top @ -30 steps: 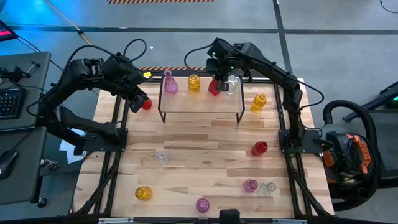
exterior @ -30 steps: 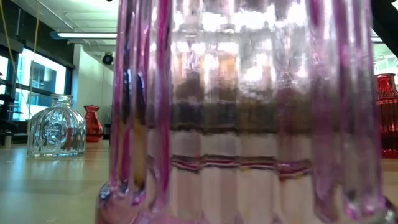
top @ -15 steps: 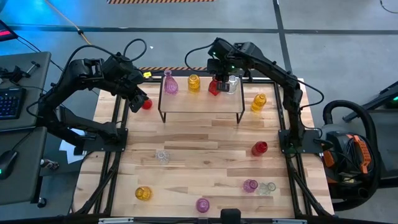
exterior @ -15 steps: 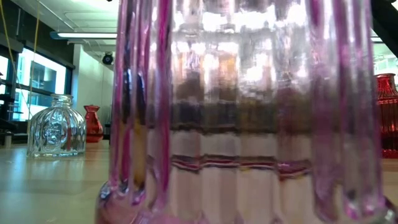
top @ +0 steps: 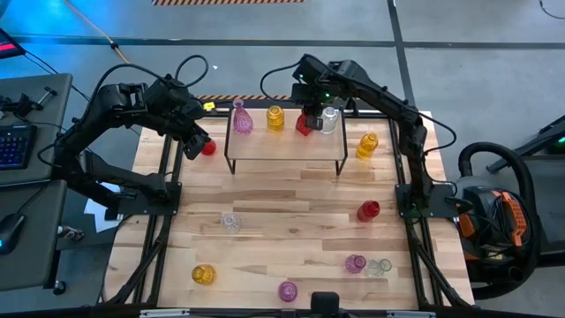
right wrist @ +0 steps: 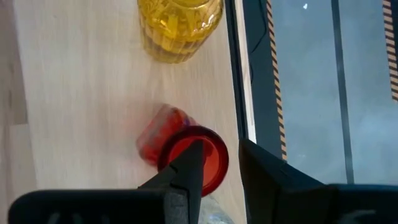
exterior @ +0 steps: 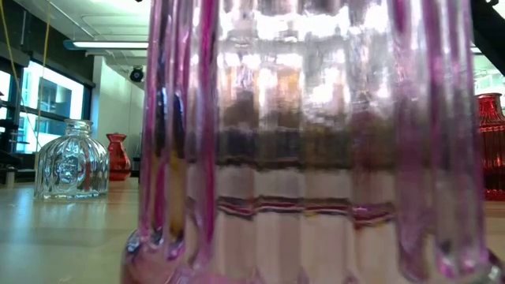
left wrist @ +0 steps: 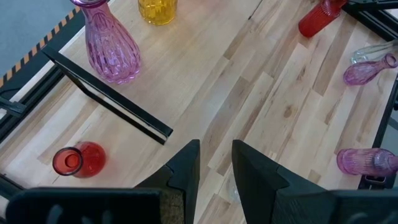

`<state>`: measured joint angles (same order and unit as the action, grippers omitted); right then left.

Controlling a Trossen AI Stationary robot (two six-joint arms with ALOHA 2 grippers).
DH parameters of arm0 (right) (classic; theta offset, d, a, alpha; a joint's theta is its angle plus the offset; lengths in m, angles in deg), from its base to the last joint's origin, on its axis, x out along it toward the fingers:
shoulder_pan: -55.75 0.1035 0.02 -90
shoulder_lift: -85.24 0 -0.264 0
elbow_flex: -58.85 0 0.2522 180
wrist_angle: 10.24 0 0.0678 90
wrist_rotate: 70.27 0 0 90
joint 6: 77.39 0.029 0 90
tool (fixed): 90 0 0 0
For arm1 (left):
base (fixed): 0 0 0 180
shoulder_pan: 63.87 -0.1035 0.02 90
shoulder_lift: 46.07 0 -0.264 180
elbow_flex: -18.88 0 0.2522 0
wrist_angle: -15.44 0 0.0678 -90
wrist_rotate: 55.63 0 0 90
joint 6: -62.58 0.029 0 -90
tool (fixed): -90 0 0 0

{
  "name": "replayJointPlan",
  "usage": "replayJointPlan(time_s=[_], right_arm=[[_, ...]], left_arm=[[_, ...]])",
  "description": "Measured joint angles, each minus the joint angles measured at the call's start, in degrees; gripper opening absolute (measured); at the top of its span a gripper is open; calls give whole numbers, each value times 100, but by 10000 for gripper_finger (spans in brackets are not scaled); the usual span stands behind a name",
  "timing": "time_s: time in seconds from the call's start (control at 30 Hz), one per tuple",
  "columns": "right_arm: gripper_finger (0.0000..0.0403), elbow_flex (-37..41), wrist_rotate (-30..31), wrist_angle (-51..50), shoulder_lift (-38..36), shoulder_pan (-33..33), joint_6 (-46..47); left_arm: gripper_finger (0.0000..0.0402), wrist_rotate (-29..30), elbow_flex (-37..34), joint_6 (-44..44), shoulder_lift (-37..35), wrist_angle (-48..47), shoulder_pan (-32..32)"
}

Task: Sort vases onto shelf
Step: Adjust the red vase on the shelf

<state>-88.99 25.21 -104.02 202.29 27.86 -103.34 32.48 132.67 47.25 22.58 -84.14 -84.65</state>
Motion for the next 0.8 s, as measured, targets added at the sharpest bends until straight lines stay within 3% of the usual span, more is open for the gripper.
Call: replayJointPlan(time_s=[0.8], right_arm=[[83, 0, -16, 384, 123, -141, -103]], left_arm=[[85, -2, 0, 0, 0, -2, -1]])
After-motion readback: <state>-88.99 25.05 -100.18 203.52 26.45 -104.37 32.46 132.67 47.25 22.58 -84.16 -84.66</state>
